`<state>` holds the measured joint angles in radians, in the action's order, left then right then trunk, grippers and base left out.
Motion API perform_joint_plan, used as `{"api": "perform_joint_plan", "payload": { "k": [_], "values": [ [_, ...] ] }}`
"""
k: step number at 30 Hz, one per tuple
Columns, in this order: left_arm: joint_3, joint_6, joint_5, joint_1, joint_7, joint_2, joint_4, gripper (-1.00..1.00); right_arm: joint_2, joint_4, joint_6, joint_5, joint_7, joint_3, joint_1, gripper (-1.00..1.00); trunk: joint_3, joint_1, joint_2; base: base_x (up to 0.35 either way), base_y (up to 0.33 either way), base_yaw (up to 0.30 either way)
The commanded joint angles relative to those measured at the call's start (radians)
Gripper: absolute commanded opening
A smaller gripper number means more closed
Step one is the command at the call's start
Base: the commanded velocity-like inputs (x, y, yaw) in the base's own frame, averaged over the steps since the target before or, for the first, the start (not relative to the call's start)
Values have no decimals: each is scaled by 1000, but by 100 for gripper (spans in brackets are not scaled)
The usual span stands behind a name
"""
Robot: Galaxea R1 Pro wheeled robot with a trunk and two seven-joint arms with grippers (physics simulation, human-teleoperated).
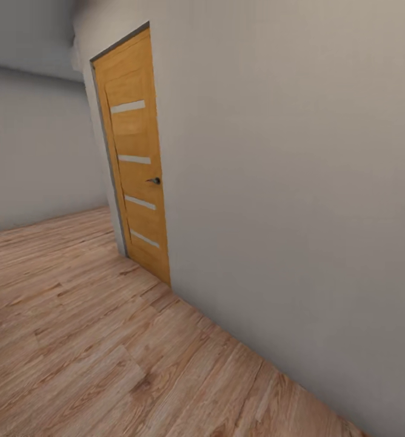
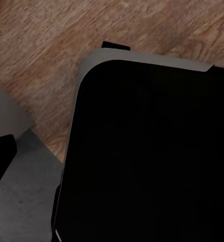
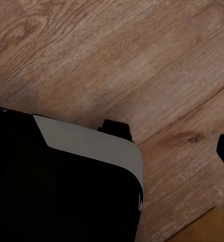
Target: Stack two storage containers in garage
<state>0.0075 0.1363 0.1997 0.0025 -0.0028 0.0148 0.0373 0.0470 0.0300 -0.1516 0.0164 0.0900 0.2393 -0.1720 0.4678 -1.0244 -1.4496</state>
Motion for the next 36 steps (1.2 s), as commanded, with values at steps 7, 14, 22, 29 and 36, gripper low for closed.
{"api": "perform_joint_plan", "payload": {
  "k": [7,14,22,29,36],
  "values": [
    [0,0,6,0,0,-1,1,100,0,3,-3,2,4,5,-1,100,1,-1,0,317,0,300],
    [0,0,7,0,0,0,1,100,-1,3,-3,2,4,5,-1,100,1,-1,0,321,0,300],
    [0,0,7,0,4,-1,1,100,-4,4,-1,3,4,7,-1,100,1,-1,0,321,0,300],
    [0,0,7,0,4,0,1,100,-4,2,-1,5,4,9,-1,100,1,-1,0,321,0,300],
    [0,0,20,0,4,1,1,100,-4,2,-2,11,4,11,-1,100,1,-1,0,321,0,300]
  ]
}}
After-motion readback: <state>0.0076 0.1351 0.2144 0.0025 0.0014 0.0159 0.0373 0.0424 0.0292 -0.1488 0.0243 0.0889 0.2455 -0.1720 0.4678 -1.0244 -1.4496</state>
